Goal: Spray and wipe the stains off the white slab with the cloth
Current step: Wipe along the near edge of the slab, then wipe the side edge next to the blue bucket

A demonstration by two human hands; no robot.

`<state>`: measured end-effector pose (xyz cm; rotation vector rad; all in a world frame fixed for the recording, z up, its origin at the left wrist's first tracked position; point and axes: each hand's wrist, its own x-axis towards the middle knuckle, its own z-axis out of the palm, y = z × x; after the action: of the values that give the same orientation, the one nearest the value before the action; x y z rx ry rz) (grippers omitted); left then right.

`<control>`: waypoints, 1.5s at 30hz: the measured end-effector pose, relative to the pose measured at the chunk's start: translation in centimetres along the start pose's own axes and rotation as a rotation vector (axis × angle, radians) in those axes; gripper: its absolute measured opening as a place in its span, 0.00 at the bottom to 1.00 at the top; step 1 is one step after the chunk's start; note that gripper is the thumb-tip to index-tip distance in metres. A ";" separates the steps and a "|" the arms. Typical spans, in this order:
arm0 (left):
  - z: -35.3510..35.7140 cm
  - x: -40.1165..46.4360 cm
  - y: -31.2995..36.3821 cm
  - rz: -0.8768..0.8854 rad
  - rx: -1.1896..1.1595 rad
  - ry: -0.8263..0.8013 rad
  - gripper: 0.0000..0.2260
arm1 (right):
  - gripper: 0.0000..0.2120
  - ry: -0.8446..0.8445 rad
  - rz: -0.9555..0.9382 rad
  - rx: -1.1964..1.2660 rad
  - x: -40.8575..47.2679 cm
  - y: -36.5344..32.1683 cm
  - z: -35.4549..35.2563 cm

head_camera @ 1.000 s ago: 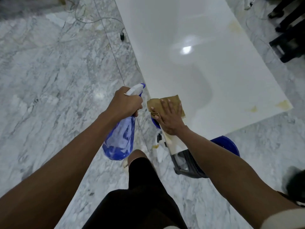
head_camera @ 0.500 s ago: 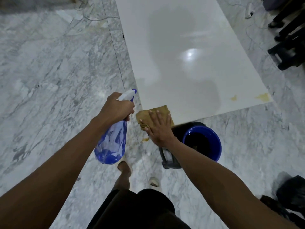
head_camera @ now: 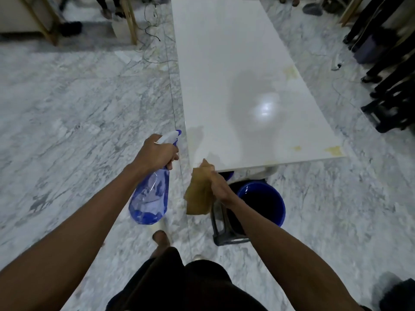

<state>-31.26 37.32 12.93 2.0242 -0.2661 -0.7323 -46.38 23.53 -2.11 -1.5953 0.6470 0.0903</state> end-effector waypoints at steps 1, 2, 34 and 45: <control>-0.8 -0.4 0.8 0.019 -0.008 0.008 0.06 | 0.27 0.009 -0.020 0.073 0.0 -1.7 -0.2; -1.1 -0.6 0.9 0.030 -0.006 -0.004 0.06 | 0.29 0.016 -0.022 0.147 -0.1 -3.1 -0.4; -27.8 47.0 18.2 0.157 0.082 -0.043 0.08 | 0.38 0.082 -0.107 1.031 52.7 -41.5 3.8; -32.2 70.5 28.5 0.173 0.045 0.004 0.05 | 0.37 -0.015 -0.131 0.947 78.0 -54.3 -1.3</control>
<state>46.99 12.44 21.62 2.0155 -0.4534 -0.6187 42.88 -5.38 13.18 -0.7134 0.4591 -0.2702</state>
